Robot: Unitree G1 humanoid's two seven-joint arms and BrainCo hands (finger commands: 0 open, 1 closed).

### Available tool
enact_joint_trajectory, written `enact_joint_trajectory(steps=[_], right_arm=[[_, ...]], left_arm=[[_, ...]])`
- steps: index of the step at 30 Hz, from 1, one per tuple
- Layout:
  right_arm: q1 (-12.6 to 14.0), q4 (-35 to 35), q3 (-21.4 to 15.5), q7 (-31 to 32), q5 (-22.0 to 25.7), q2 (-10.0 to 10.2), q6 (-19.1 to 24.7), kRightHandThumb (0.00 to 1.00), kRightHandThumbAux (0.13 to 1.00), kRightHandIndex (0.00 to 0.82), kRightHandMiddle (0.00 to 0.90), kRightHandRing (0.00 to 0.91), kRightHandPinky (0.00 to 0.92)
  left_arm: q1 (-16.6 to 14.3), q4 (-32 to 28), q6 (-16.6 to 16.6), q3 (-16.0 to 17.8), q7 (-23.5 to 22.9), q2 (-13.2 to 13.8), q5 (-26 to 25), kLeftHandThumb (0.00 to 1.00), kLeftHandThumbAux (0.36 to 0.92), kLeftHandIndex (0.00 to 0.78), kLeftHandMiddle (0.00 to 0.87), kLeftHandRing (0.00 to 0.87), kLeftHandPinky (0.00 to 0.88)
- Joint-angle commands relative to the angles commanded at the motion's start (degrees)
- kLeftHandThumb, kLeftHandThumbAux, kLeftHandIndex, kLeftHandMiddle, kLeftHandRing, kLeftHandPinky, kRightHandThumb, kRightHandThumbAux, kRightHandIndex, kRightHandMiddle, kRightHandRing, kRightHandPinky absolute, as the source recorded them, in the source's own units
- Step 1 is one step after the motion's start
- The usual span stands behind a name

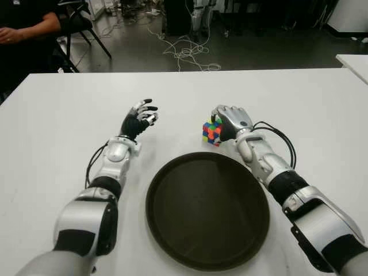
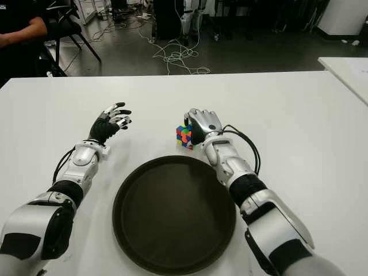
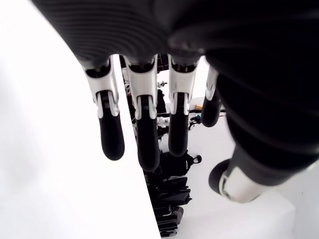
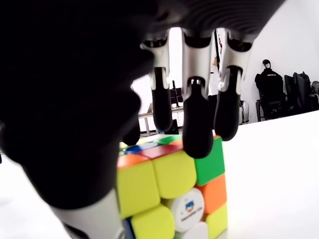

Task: Pick up the Rubik's Cube and put it in the plate

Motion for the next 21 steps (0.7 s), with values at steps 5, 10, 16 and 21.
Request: enact_joint_trajectory(steps=[5,10,16,21], right_arm=[[-0.4,0.6,0.0,0.2,0.1,0.1,0.2,0.000,0.924,0.467,0.583,0.573,0.545],[-0.6,0.9,0.1,0.0,0.0,0.2,0.4,0.000,0.931,0.460,0.579,0.569,0.542],[-0.7,1.3,0.0,-0.6,0.2,0.2,0.2,0.000,0.936,0.445,0.569,0.560,0.534],[-0.8,1.5,0.0,-1.4,0.0,0.1,-0.2,0.000,0.939,0.436,0.567,0.557,0.531]], left_arm=[[0.0,0.1,-0.1,0.4,-0.5,-0.1,-0.3,0.362,0.707,0.164,0.279,0.328,0.361],[0.0,0.0,-0.6,0.3,-0.6,0.0,-0.1,0.365,0.706,0.167,0.278,0.328,0.359],[0.0,0.1,-0.6,0.3,-0.7,0.0,0.0,0.363,0.710,0.167,0.277,0.327,0.356],[-0.1,0.1,-0.6,0.4,-1.1,-0.1,-0.2,0.355,0.707,0.167,0.277,0.326,0.357]])
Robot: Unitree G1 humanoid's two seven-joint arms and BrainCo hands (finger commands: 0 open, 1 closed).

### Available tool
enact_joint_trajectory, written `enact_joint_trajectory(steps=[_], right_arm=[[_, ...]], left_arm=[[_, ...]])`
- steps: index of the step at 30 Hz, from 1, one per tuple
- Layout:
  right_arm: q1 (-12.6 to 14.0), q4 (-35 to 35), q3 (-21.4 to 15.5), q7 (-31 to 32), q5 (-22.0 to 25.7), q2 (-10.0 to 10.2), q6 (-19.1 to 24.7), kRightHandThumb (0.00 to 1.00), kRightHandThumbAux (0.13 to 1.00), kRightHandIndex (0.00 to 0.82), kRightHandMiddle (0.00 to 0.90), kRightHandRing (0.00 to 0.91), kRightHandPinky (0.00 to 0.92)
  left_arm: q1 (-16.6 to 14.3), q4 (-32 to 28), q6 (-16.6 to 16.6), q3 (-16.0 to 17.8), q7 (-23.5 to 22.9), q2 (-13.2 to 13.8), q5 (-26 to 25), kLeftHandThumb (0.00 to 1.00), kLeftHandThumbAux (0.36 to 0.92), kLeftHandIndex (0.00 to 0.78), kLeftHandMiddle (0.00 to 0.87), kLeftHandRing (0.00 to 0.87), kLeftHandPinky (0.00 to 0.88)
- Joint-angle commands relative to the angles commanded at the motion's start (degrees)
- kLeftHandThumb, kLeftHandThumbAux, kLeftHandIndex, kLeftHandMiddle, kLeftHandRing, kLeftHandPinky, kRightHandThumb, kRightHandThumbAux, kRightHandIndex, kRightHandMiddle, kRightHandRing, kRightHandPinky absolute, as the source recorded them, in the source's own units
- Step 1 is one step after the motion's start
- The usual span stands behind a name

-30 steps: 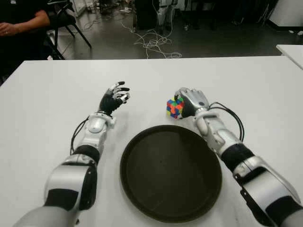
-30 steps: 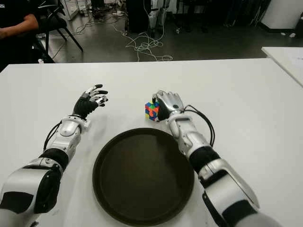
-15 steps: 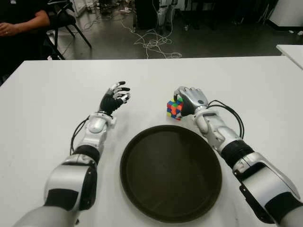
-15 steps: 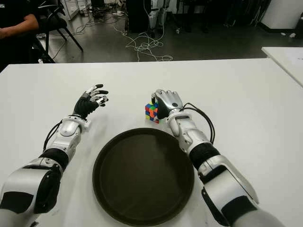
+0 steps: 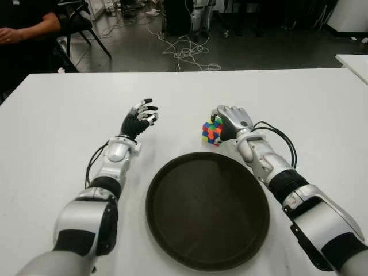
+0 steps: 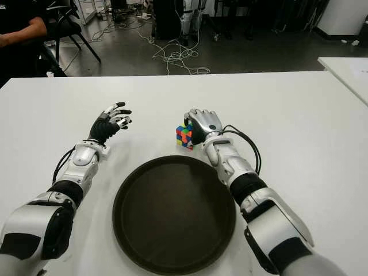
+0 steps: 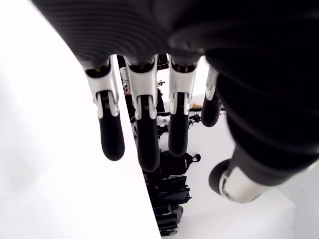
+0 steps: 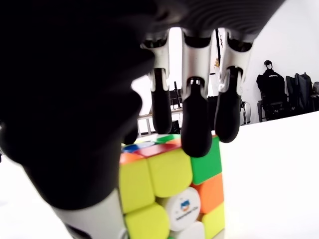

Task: Pick up the Rubik's Cube and put it in the plate

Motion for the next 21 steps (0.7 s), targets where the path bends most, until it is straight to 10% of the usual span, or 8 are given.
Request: enact_joint_trajectory(steps=[21], right_arm=[[-1.1,1.7,1.2,-1.6,-0.5,-0.3,0.0,0.000,0.938,0.367,0.530,0.525,0.495]], left_arm=[[-0.1,0.1,0.1,-0.4,0.8,0.1,0.7,0.327,0.696,0.166,0.277,0.330,0.362]])
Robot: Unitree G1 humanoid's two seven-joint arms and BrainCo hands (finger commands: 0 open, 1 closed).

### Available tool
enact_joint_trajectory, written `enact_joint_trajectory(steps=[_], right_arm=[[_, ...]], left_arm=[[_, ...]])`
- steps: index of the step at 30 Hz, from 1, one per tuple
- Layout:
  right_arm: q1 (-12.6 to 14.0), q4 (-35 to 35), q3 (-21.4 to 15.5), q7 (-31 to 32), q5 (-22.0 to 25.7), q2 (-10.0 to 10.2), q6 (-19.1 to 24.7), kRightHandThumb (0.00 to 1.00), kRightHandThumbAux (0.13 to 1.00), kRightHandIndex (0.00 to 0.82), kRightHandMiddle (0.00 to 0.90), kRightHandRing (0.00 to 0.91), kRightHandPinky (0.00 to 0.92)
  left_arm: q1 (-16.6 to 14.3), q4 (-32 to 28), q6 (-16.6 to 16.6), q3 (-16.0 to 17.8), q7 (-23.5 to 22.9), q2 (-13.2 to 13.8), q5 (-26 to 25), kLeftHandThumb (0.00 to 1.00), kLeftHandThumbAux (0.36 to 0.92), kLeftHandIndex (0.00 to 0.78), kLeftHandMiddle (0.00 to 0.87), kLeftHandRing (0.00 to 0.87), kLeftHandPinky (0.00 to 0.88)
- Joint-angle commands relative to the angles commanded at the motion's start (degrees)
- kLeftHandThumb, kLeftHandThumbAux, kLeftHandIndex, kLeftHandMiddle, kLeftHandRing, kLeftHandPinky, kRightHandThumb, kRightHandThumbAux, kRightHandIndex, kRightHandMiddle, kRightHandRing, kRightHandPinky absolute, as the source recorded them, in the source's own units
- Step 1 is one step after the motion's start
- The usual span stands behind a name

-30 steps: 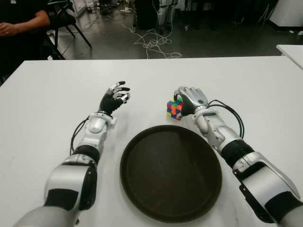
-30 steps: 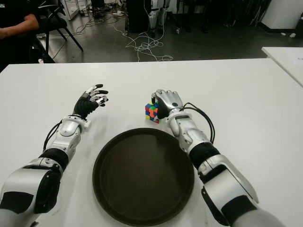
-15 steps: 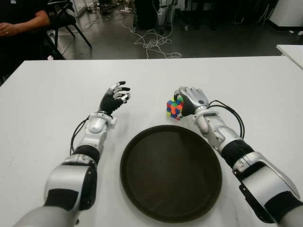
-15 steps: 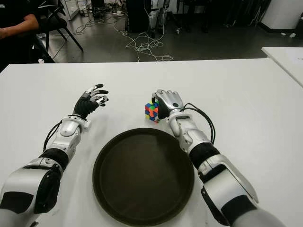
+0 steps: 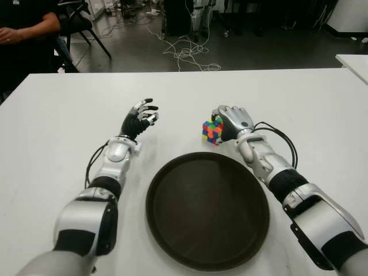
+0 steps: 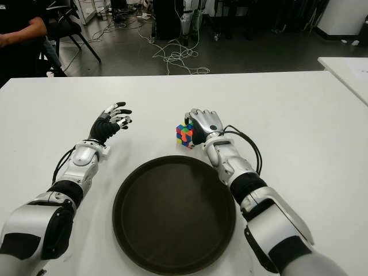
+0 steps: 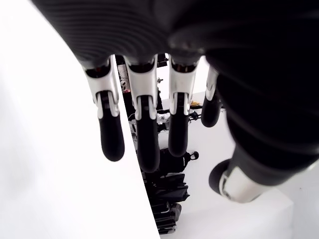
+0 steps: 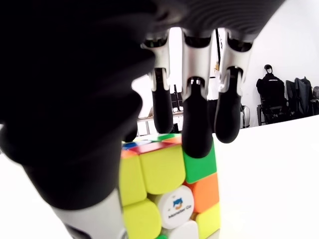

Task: Pick up the Rubik's Cube and put it in the plate

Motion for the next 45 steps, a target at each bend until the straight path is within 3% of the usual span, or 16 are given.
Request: enact_joint_trajectory(steps=[14,22,33,35,38,40,45], right_arm=[[-0.6,1.9,0.4,-1.8,0.4,-0.2,-1.5,0.000,0.912,0.282,0.462,0.483,0.449],[-1.0,3.2,0.3,-1.2,0.8,0.0,-2.1,0.000,0.835,0.182,0.302,0.337,0.337],[-1.3,4.7,0.3,-0.9,0.7,-0.1,-2.1,0.000,0.760,0.105,0.242,0.271,0.278],[-1.1,1.1,0.0,1.2,0.7,-1.5,-1.4,0.000,0.746,0.104,0.236,0.263,0.269],[0.8,-11.0,-1.2,9.1,0.6,-5.8,1.2,0.000,0.723,0.102,0.225,0.250,0.255],[1.9,-15.5,-1.6,12.0,0.5,-7.2,2.5,0.000,0.706,0.100,0.217,0.238,0.231],[7.4,-33.4,-3.1,22.9,-0.2,-12.6,7.2,0.000,0.671,0.090,0.201,0.213,0.180]], left_arm=[[-0.1,0.0,0.5,-0.1,0.7,-0.1,0.1,0.330,0.699,0.167,0.282,0.334,0.363],[0.0,-0.1,0.0,0.1,0.2,-0.1,-0.2,0.330,0.690,0.166,0.285,0.341,0.370],[0.0,0.0,-0.2,0.3,-0.4,0.0,-0.3,0.331,0.691,0.164,0.282,0.335,0.359],[0.0,0.0,-0.2,0.2,-0.2,0.0,-0.1,0.324,0.689,0.165,0.281,0.334,0.358],[0.0,0.0,-0.1,0.1,0.0,0.1,0.0,0.326,0.694,0.164,0.272,0.326,0.353],[0.0,0.0,-0.1,0.0,0.0,0.1,0.1,0.331,0.702,0.163,0.267,0.321,0.350],[0.0,0.0,-0.1,0.0,0.1,0.2,0.1,0.320,0.698,0.162,0.268,0.319,0.352]])
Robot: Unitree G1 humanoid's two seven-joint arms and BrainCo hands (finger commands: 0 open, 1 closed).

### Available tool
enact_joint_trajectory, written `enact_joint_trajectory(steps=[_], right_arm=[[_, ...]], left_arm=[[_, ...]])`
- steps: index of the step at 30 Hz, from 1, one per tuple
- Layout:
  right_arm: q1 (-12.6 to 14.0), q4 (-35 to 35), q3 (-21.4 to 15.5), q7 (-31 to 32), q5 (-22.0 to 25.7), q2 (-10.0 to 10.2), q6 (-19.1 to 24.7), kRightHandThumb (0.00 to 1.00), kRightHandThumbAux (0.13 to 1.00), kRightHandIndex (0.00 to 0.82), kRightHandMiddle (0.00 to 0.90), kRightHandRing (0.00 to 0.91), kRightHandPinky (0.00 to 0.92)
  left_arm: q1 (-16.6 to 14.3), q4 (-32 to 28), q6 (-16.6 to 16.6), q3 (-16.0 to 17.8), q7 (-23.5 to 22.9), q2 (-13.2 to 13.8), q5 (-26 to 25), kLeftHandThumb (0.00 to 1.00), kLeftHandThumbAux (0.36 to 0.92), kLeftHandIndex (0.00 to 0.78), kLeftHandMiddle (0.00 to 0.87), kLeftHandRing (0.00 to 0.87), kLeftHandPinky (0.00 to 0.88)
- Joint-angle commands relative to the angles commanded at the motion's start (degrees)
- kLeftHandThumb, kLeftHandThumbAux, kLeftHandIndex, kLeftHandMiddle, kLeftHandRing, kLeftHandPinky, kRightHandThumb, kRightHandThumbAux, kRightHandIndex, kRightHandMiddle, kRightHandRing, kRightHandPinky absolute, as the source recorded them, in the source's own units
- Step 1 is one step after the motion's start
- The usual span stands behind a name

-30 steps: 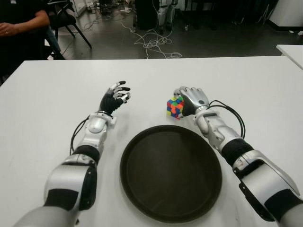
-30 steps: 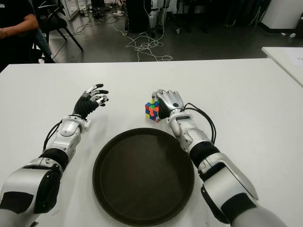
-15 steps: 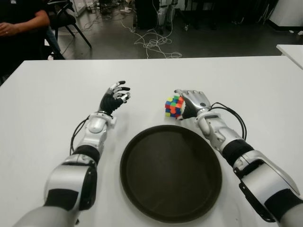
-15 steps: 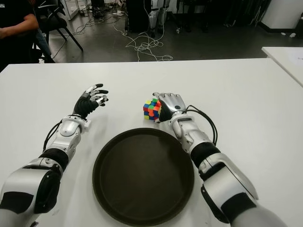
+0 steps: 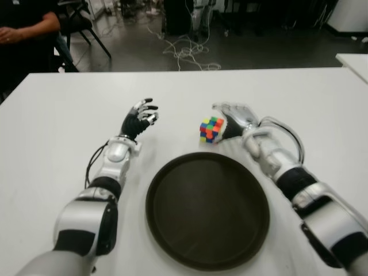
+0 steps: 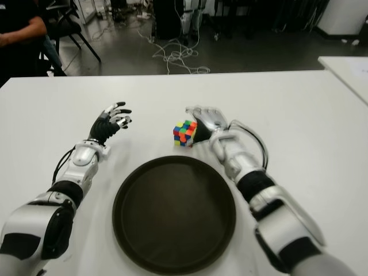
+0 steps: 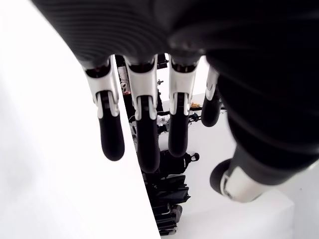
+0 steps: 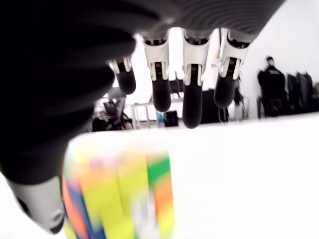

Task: Pick up the Rubik's Cube and put it in the plate

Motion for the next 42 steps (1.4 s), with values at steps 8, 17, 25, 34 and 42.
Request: enact_joint_trajectory(steps=[8,17,25,34,42], right_arm=[[1.1,-9.6,-1.0,9.8,-0.6,-4.0,3.0,0.000,0.629,0.058,0.148,0.158,0.123],[2.1,-9.6,-1.7,9.2,-1.0,-4.9,2.4,0.000,0.607,0.046,0.157,0.164,0.118],[2.6,-9.4,-2.5,7.7,-0.6,-5.0,1.3,0.000,0.606,0.052,0.207,0.228,0.195],[2.8,-9.0,-3.0,7.0,-0.4,-4.8,0.2,0.000,0.614,0.055,0.274,0.315,0.278],[2.7,-8.4,-3.0,7.3,-0.5,-4.2,-0.2,0.000,0.613,0.047,0.235,0.260,0.221]], left_arm=[[-0.1,0.1,0.5,0.1,0.0,0.1,-0.1,0.321,0.687,0.162,0.269,0.324,0.363],[-0.1,0.1,0.7,0.2,0.1,-0.1,-0.2,0.329,0.695,0.172,0.283,0.331,0.361],[0.0,0.0,0.5,0.2,0.3,-0.2,-0.2,0.333,0.700,0.178,0.279,0.325,0.349],[0.0,0.1,0.6,0.7,-0.3,-0.3,-0.8,0.366,0.691,0.170,0.278,0.328,0.363],[-0.1,0.0,1.0,0.6,-0.1,-0.2,-0.6,0.356,0.705,0.170,0.269,0.316,0.344]])
